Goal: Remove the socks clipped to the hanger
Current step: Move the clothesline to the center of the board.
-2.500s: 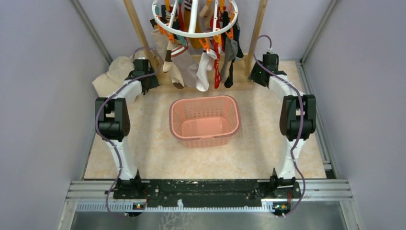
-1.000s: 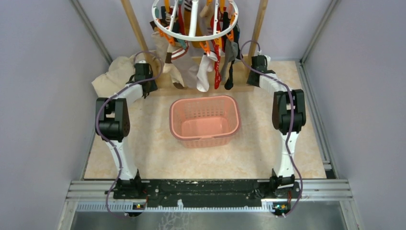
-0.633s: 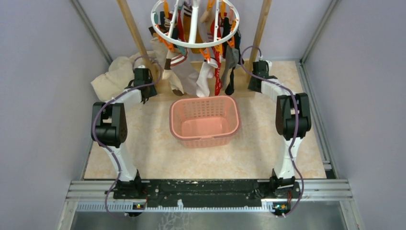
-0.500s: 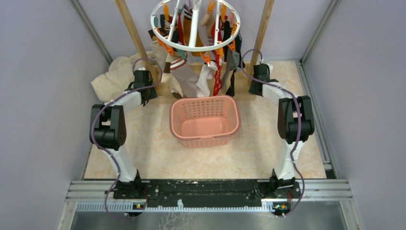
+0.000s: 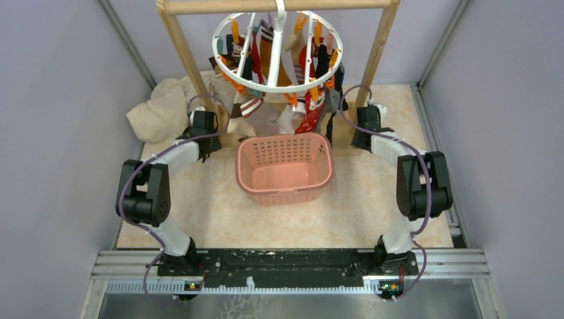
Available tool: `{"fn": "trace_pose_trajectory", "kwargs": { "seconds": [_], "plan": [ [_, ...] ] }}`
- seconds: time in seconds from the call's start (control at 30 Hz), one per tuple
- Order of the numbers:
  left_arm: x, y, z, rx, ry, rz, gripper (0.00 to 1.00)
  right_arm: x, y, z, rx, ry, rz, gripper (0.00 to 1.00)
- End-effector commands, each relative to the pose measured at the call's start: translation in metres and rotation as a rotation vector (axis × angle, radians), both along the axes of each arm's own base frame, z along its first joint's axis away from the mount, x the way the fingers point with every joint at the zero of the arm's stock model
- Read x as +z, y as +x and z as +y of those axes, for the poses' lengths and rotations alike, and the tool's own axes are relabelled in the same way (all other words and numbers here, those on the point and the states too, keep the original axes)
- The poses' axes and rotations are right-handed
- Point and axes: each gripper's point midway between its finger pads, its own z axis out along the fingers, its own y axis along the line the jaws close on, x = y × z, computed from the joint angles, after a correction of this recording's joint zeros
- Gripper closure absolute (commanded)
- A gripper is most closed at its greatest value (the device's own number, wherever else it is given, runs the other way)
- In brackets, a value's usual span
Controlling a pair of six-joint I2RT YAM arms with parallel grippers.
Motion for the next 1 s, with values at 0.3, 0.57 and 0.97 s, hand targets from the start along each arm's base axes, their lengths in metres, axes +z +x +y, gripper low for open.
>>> {"fn": "trace_pose_trajectory", "kwargs": {
  "seconds": [0.3, 0.57, 0.97],
  "plan": [
    [-0.005, -0.062, -0.055, -0.160, -0.058, 0.092, 0.49, 0.022, -0.062, 0.030, 0.095, 0.057, 0.041, 0.59],
    [0.042, -0.051, -0.058, -0.168, -0.067, 0.043, 0.20, 0.090, -0.078, 0.035, 0.139, 0.090, -0.087, 0.46],
    [0.082, -0.076, -0.060, -0.229, -0.109, -0.052, 0.01, 0.146, -0.140, 0.067, 0.341, 0.188, -0.190, 0.46]
  ]
}}
